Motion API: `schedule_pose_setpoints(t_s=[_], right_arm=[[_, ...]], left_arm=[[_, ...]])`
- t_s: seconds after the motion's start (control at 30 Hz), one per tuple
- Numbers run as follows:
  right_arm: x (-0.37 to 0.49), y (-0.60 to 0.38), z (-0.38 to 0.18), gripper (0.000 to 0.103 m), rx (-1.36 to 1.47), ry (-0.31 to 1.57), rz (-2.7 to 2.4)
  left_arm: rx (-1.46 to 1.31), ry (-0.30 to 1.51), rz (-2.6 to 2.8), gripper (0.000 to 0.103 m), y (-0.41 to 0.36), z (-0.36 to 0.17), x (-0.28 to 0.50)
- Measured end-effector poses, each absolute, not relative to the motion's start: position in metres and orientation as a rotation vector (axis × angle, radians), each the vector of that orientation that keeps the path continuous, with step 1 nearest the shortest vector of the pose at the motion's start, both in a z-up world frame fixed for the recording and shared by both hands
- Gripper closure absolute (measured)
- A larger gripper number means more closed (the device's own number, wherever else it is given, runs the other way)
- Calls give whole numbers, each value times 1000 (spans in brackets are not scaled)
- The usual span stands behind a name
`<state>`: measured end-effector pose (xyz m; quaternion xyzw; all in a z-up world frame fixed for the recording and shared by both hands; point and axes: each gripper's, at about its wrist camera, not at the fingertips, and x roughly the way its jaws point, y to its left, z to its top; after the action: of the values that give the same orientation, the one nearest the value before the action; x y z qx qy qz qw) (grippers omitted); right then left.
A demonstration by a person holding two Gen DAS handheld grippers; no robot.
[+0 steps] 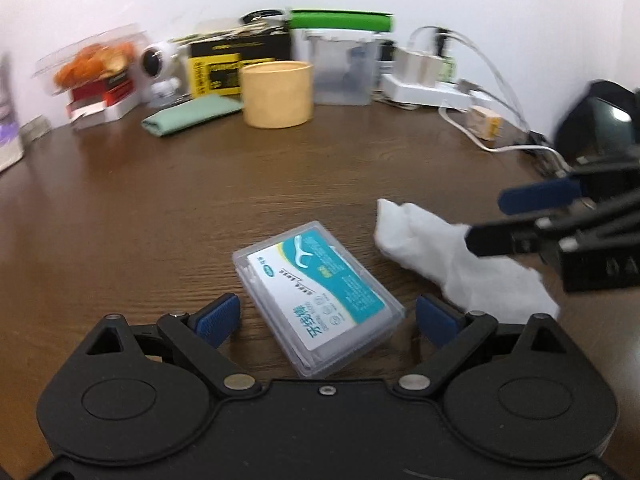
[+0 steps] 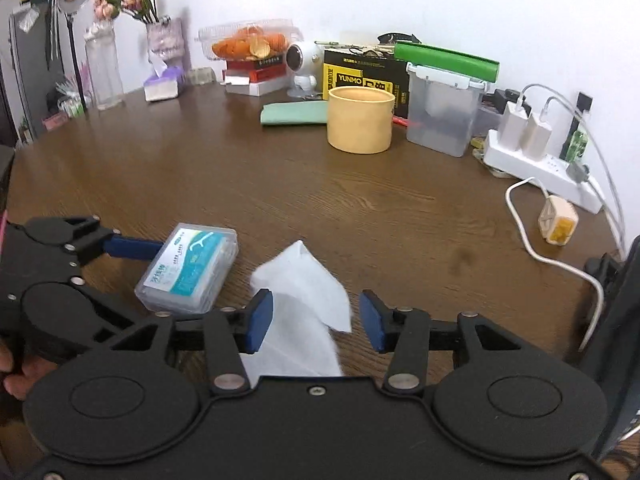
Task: Clean container
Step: 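Grasp the clear box again with the left gripper and lift it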
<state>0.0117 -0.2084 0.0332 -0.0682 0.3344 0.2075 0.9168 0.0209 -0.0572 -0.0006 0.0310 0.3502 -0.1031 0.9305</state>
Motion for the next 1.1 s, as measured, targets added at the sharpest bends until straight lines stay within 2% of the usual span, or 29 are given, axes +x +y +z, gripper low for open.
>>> schedule_pose_setpoints(t_s=[0.03,0.13,0.27,0.63,0.83,0.93,1.0,1.1], right_arm=[[12,-209,32,53,-135,688,428],[8,-213,28,53,-158,677,433],[0,-215,28,52,-213,645,486],[-5,-197,28,52,-490,641,740],[21,-202,23,54,-471,685,674],[27,-202,17,65,-414,712,674],[28,-202,16,80,-375,725,665],[22,-197,15,94,-352,711,628]], left_arm=[[54,711,-193,11,-56,-1,21],[34,691,-203,33,-48,2,17],[80,680,-279,43,-32,5,10],[119,675,-618,44,14,5,1],[154,664,-693,44,10,2,-4],[157,660,-695,44,9,1,-4],[167,654,-691,44,8,0,-4],[187,641,-683,44,6,0,-5]])
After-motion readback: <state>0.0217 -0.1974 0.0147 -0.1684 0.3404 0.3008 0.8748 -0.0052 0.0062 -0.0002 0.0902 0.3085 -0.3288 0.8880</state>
